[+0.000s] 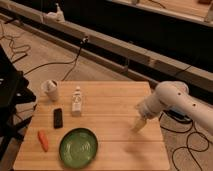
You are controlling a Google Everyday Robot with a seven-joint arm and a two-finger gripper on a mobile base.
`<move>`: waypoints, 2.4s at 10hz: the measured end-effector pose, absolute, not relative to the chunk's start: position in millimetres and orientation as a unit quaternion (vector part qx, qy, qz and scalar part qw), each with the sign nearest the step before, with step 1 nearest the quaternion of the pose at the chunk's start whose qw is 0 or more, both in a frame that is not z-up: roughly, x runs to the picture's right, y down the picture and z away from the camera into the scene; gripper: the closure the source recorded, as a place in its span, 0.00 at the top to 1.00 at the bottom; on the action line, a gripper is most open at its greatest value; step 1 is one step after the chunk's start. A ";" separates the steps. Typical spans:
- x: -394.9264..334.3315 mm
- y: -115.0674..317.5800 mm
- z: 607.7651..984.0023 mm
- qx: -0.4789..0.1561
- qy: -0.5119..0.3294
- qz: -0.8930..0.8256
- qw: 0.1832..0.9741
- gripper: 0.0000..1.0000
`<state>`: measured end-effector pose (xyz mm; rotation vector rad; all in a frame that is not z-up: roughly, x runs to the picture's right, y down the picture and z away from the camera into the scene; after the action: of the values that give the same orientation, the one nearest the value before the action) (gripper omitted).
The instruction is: Pick up the ceramic bowl
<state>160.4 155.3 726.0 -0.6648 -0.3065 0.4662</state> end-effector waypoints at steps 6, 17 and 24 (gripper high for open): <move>160.7 155.7 726.2 -0.322 -0.148 0.226 0.907 0.80; 161.0 156.6 726.7 -0.323 -0.149 0.227 0.907 0.80; 169.9 149.9 724.6 -0.327 -0.132 0.209 0.912 0.80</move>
<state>169.9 149.9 724.6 -0.6743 -0.2724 0.4308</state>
